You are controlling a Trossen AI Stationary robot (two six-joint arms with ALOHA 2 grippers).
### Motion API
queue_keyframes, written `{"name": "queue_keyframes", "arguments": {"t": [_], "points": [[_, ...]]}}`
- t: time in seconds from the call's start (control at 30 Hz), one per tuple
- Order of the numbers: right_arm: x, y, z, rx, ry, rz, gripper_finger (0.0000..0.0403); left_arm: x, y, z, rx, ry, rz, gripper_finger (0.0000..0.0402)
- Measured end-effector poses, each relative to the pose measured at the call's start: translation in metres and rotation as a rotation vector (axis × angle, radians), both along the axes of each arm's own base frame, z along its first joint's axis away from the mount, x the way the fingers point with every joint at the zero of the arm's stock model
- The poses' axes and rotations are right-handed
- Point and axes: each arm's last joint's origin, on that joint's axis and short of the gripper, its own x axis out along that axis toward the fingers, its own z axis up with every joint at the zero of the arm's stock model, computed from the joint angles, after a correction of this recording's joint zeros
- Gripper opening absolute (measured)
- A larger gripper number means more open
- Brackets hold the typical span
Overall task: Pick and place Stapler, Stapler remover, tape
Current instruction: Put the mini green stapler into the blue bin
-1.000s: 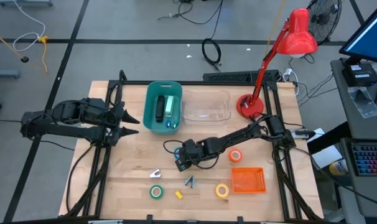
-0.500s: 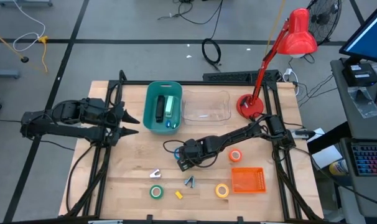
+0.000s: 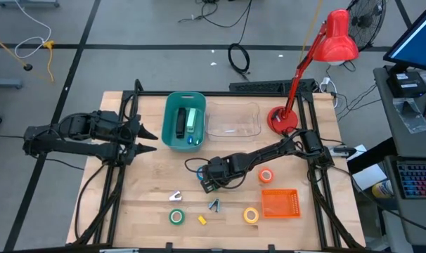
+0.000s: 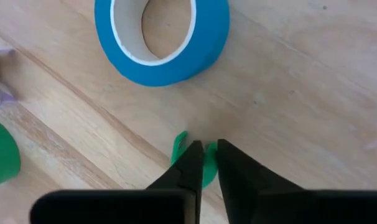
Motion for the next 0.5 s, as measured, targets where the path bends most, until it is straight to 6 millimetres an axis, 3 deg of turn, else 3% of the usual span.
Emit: {"name": "queue_keyframes", "arguments": {"t": [0.2,0.5], "points": [[0.0001,0.0000,0.0000,0.000,-0.001,0.000,0.0033,0.0000,0.0000,0.0000,-0.006,0.000,0.003,0.0214],[0.0018,-0.0089,0.0067,-0.002,-0.025,0.015,0.0111,0.0001,0.0000,0.0000,-0.006,0.001,0.003,0.0214]]}}
